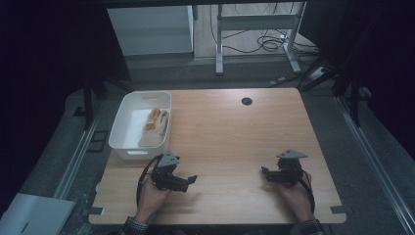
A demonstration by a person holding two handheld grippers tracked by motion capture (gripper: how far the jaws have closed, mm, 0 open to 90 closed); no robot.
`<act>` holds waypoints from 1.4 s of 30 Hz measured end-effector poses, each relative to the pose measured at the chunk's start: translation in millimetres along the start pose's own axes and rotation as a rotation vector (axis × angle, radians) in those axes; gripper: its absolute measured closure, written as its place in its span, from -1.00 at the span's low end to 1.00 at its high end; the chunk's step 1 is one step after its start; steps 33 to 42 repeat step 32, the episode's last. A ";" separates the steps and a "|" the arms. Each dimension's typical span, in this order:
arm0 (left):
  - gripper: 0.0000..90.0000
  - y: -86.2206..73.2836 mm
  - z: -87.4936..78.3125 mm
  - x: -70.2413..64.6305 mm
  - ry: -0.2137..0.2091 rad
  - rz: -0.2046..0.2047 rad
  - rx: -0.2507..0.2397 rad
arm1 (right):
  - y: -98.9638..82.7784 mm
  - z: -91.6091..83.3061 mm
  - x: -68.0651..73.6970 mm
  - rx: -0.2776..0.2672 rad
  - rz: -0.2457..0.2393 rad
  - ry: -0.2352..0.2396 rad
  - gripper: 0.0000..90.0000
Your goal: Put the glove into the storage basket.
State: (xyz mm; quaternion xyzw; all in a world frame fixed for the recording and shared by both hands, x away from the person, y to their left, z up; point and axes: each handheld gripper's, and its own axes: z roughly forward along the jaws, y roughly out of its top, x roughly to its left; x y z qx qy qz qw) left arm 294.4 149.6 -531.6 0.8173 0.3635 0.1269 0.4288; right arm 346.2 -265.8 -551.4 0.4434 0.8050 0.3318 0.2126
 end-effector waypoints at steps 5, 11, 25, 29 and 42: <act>-0.97 -7.1 4.4 1.3 0.004 0.000 0.019 | 0.0 -0.1 0.0 0.001 -0.001 -0.001 -0.69; -0.97 -16.6 11.0 2.7 0.009 0.001 0.047 | -0.2 -0.1 0.0 0.000 -0.002 -0.001 -0.69; -0.99 -26.5 28.6 3.6 0.037 0.026 0.152 | -0.5 -0.3 0.5 -0.003 -0.002 0.000 -0.69; -1.00 -26.2 29.8 2.0 0.057 0.032 0.165 | -0.6 -0.3 0.5 -0.003 -0.002 0.001 -0.69; -1.00 -26.1 29.8 2.5 0.059 0.035 0.165 | -0.6 -0.4 0.5 -0.001 -0.002 -0.001 -0.69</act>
